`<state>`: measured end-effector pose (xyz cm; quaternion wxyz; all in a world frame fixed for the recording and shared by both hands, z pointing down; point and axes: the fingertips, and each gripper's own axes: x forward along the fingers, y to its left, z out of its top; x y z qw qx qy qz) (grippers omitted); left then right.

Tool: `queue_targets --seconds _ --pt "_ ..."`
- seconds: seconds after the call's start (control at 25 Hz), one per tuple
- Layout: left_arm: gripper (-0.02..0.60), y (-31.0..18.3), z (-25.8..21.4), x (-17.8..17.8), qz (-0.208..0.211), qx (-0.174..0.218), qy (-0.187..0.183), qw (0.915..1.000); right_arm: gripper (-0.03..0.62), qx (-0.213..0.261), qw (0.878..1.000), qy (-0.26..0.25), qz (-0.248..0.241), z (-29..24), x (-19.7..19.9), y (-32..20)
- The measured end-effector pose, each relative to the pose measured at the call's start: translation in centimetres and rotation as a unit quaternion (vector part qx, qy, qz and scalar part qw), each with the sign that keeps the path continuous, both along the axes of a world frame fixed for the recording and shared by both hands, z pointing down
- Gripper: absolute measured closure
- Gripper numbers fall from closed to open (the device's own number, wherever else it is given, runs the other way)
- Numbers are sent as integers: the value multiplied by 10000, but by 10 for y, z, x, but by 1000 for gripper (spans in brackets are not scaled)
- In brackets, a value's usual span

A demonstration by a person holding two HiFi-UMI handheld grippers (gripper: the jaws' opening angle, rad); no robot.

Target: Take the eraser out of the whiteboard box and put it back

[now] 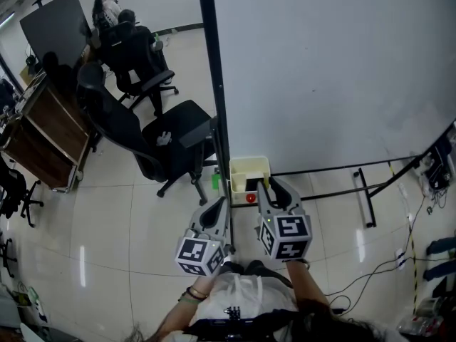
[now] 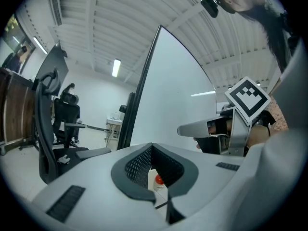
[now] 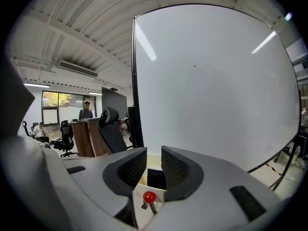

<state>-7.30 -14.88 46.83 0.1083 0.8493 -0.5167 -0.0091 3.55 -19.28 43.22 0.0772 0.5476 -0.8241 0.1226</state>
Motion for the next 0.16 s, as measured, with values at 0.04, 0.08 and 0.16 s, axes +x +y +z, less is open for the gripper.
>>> queue_targets --seconds 0.04,0.08,0.16 --pt "595 0 0 0 0 3 -2 10000 484 4 10000 11 8 2 1 0" --pt "595 0 -1 0 1 6 -4 10000 484 8 10000 22 18 3 2 -1" --pt "595 -1 -2 -1 6 14 -9 10000 484 16 10000 42 34 7 4 -2"
